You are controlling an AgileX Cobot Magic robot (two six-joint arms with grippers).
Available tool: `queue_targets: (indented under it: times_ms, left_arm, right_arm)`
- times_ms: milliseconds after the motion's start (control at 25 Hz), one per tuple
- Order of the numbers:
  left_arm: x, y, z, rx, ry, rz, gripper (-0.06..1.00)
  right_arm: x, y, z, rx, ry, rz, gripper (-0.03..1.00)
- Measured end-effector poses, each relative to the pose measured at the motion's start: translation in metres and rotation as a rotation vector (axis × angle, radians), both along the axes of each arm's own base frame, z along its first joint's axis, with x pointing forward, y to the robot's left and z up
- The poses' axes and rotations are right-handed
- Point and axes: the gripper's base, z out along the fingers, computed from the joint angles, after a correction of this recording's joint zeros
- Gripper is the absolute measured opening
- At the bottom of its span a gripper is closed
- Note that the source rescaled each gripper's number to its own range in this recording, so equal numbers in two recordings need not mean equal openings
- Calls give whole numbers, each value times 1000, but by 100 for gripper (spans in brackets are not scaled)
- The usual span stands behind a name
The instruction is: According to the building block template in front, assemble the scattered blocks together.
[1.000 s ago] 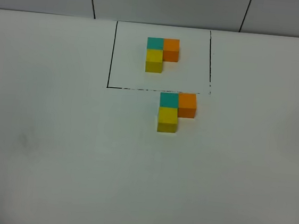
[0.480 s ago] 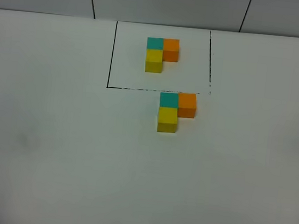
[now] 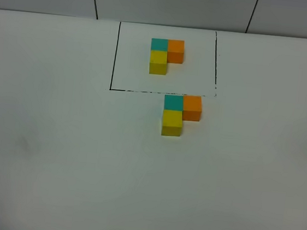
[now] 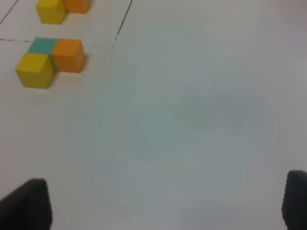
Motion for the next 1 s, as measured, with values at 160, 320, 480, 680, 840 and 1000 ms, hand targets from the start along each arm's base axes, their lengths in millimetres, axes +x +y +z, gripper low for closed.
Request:
queue_targets:
  times_ms: [160, 320, 480, 680, 840, 1000]
  left_arm:
    - [0, 0, 0, 0, 0, 0, 62]
    - [0, 0, 0, 0, 0, 0, 62]
    - [0, 0, 0, 0, 0, 0, 62]
    - [0, 0, 0, -2, 0, 1, 62]
    - [0, 0, 0, -2, 0, 1, 62]
    - [0, 0, 0, -1, 0, 1, 62]
  right_arm:
    - [0, 0, 0, 7, 1, -63, 92]
    - [0, 0, 0, 13, 1, -90, 90]
    - [0, 0, 0, 15, 1, -117, 88]
    - [0, 1, 0, 16, 1, -134, 87]
    - [0, 1, 0, 16, 0, -134, 86]
    - [0, 1, 0, 16, 0, -134, 79]
